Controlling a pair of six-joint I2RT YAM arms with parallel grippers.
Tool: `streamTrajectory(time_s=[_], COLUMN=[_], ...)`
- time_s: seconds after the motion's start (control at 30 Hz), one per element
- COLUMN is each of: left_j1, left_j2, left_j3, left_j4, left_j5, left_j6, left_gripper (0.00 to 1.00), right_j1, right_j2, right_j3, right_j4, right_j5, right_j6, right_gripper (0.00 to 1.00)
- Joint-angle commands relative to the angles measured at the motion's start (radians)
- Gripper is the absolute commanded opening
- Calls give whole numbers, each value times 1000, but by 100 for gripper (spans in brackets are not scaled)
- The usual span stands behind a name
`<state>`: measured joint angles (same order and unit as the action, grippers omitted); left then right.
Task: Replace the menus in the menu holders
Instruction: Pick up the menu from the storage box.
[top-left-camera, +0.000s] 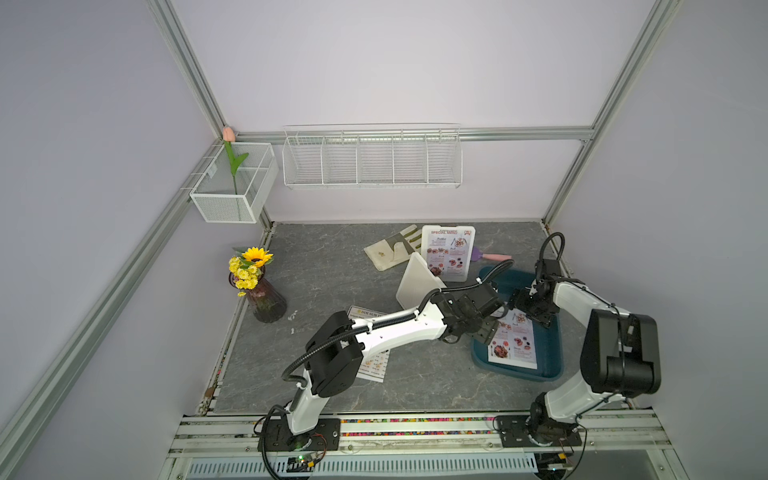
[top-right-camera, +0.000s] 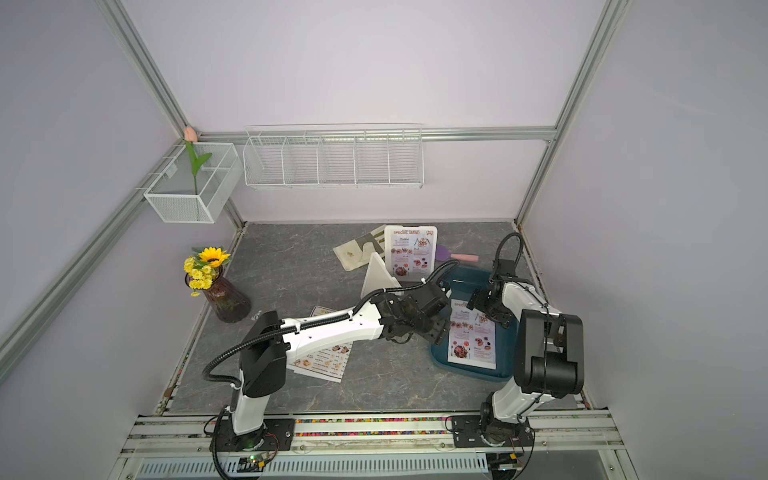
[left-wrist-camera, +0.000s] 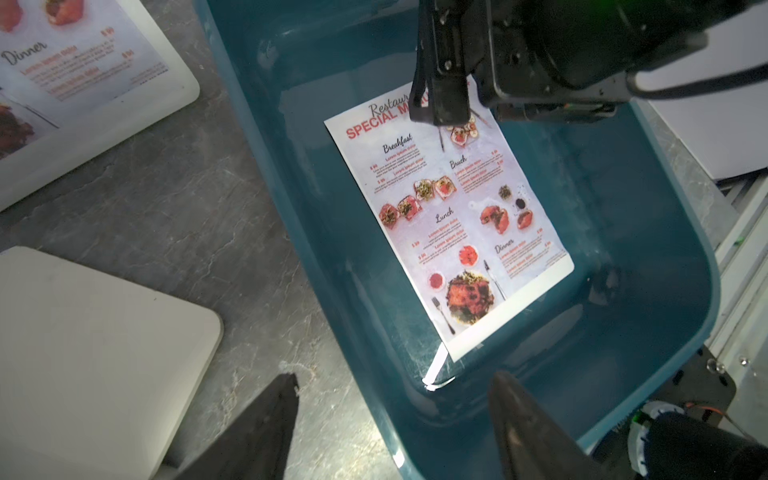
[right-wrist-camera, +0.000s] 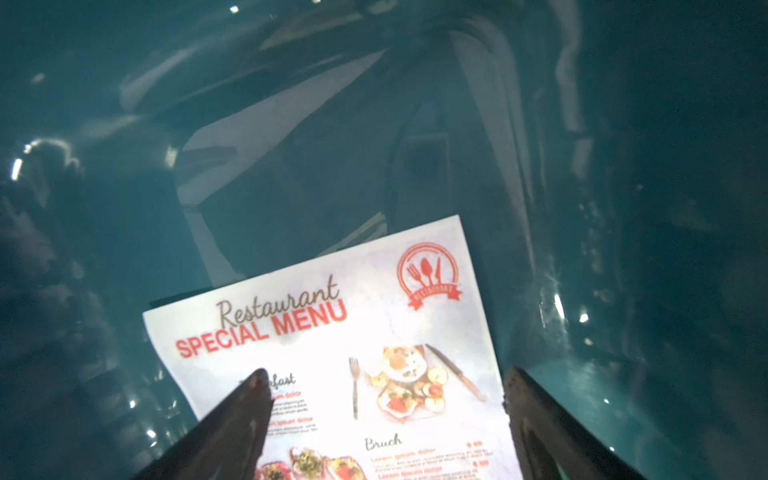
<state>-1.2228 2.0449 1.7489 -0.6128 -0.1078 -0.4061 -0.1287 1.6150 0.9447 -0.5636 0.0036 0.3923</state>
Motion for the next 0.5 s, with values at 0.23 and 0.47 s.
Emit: streamTrajectory(time_s=[0.23, 0.47], left_j1=[18, 30], left_j2=[87, 174], left_j3=[83, 182], left_j4=[-27, -79], left_j5=[-14, 10], left_j6=[-12, 5], left_gripper=[75, 74], right_j1=[-21, 15], right_j2=[63, 50], right_j3=[-23, -59], right_j4=[8, -1], right_j5=[13, -112], right_j6=[2, 21], right_gripper=[89, 89])
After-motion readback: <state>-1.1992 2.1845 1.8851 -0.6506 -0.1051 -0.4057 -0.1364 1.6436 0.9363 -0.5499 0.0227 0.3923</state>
